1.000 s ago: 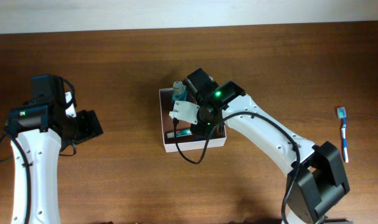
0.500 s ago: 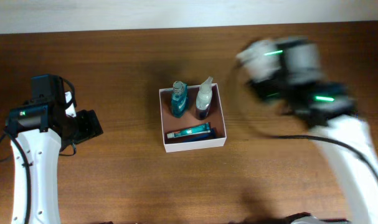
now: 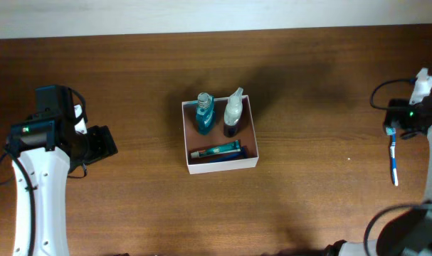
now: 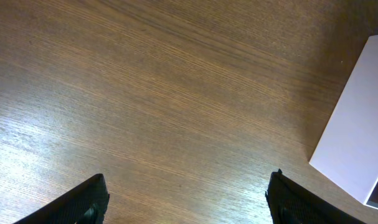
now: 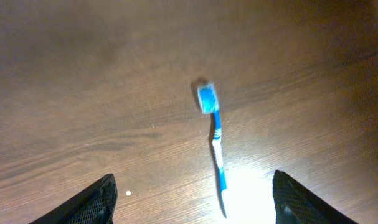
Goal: Pack container
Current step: 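Place the blue razor into the box with the right gripper and release, then move the right gripper to the blue toothbrush and grasp its handle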
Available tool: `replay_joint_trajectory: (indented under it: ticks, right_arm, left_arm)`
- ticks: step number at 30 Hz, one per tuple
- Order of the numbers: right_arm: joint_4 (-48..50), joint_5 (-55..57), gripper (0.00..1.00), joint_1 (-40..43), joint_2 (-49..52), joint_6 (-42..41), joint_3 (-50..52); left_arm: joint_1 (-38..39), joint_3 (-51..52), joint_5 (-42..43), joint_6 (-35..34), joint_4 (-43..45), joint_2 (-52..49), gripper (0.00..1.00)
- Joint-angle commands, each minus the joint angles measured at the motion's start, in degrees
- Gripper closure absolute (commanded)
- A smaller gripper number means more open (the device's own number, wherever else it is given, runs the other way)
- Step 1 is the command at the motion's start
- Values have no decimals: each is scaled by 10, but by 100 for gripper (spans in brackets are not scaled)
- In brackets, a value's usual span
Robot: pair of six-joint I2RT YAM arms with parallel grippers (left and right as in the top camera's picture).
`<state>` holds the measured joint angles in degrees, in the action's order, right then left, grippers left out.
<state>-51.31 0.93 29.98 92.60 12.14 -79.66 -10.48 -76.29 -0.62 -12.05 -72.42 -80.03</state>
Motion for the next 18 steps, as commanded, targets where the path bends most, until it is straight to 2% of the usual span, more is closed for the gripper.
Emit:
replay_joint_trajectory:
  ticks: [1, 11, 18]
  right_arm:
    - [9, -14, 28, 15, 53, -7, 10]
    - [33, -14, 27, 73, 177, -6, 10]
    - [38, -18, 27, 83, 230, -6, 11]
  left_arm:
    - [-1, -12, 2, -3, 0, 7, 18]
    - [-1, -12, 2, -3, 0, 7, 18]
    - [-1, -12, 2, -3, 0, 7, 18]
